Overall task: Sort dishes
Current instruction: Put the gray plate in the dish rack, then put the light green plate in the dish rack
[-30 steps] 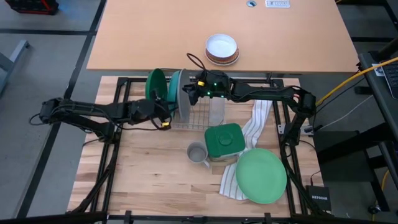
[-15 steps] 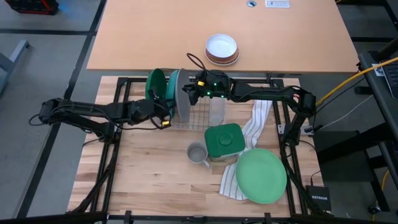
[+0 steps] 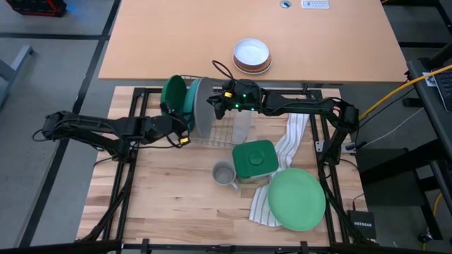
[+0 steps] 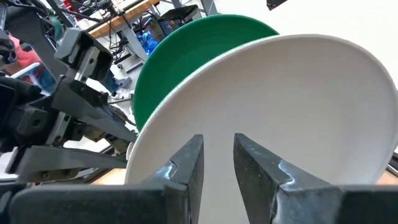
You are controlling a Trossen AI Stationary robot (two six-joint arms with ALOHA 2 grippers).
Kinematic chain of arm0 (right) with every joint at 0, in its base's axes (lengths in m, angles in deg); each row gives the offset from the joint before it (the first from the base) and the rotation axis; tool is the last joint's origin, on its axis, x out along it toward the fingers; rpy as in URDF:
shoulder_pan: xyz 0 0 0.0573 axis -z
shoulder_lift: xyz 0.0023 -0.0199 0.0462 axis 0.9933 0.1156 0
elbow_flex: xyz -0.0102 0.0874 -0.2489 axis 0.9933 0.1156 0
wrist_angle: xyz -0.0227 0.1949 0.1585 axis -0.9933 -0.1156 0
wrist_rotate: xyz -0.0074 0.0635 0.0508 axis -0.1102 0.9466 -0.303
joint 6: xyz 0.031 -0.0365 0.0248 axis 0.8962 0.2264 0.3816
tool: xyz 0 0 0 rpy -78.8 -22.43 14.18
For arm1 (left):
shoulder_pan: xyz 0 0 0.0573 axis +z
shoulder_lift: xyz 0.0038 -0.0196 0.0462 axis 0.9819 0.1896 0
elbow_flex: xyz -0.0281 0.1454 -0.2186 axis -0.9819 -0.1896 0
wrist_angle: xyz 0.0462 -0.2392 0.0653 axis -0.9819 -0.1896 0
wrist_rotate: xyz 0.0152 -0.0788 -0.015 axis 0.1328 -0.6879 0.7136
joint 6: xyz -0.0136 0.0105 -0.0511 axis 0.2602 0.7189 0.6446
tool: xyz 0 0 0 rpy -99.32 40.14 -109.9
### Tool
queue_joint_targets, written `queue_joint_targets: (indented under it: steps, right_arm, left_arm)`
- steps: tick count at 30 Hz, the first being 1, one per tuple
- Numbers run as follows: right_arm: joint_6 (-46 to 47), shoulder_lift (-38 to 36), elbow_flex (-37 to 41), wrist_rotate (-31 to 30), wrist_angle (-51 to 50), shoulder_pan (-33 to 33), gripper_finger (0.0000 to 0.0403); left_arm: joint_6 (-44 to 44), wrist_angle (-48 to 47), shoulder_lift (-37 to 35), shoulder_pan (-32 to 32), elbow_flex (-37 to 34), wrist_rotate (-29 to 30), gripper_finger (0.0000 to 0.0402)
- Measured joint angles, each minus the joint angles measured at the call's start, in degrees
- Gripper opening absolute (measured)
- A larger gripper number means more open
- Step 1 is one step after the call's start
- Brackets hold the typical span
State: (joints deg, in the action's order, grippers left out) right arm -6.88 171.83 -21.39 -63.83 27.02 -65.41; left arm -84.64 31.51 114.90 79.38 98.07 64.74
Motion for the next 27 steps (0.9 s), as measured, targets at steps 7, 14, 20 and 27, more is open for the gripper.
queue_joint_targets:
  steps: [7,14,20,27]
  right_arm:
    - [-0.06,-0.01,0.00,0.02,0.02,0.00,0.0090]
    - [-3.85,-1.20,0.00,0.02,-0.50,0.02,0.0090]
    - [-10.54,-6.38,0.00,0.42,-4.84,-0.27,0.0090]
    - [-14.47,-15.14,0.00,-0.90,-20.92,-4.95,0.0090]
  left_arm:
    - [0.97,-0.22,-0.06,-1.14,-0.07,-0.17,0.0084]
    - [1.05,0.16,-0.23,-2.51,-0.05,-0.39,0.0084]
    - [1.94,0.21,-1.16,-6.06,1.92,-0.42,0.0084]
    - [2.40,0.17,-3.78,-12.72,3.14,-0.58,0.0084]
